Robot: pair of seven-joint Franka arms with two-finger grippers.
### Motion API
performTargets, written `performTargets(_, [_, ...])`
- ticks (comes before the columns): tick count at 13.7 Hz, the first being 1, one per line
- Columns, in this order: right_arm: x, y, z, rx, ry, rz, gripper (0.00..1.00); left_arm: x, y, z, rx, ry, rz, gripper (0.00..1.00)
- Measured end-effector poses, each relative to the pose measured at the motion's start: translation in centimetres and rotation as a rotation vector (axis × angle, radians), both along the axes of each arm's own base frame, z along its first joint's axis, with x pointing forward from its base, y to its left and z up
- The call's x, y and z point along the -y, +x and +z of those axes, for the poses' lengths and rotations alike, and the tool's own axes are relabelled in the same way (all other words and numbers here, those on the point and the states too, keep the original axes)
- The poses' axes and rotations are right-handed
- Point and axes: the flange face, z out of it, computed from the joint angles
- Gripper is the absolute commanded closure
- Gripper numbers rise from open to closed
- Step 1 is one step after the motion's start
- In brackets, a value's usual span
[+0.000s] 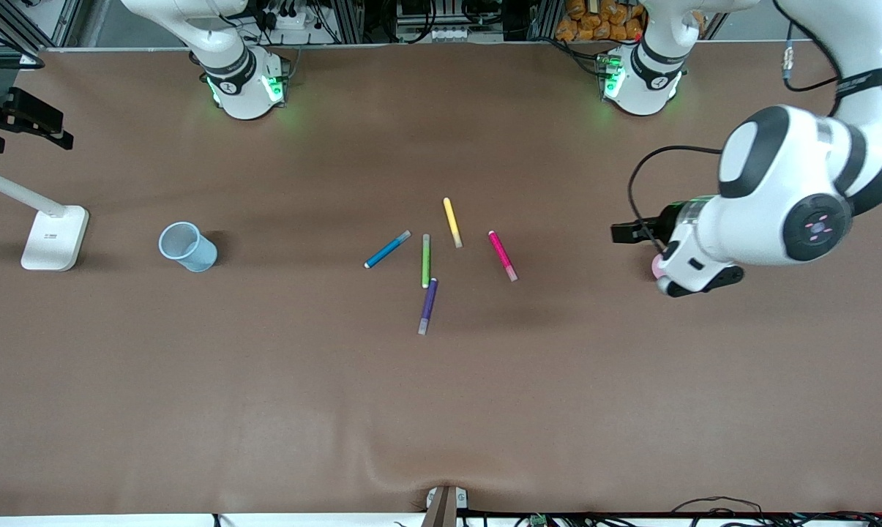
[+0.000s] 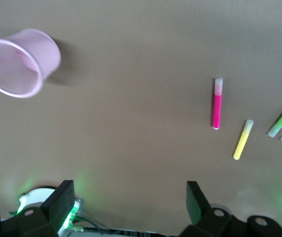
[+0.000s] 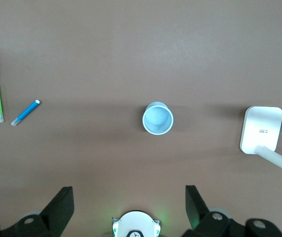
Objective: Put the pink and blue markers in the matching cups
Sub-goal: 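Move the left gripper past the pink cup toward the pink marker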
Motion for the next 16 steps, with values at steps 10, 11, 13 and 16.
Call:
performTargets(10, [-0.7,0.4,-0.5,-0.008,0.01,0.012,0.0,7.2,-0.6,-8.1,-0.089,0.019,0.044,0.0])
performTargets(11, [-0.9,0.6,-0.8,-0.015,0.01,0.015,0.0,8.3,-0.6,-9.2,-0.083,0.026,0.055,0.0])
performTargets(13, [-0.8,1.4,-2.0,-0.037,0.008,0.015,0.0,9.9,-0.5,-11.8,-0.075,0.03,0.072,0.0])
performTargets(16, [-0.7,2.2,-3.2,-0.059,0.007,0.011,0.0,10.7,-0.1,-16.1,-0.085,0.013,0.102,0.0])
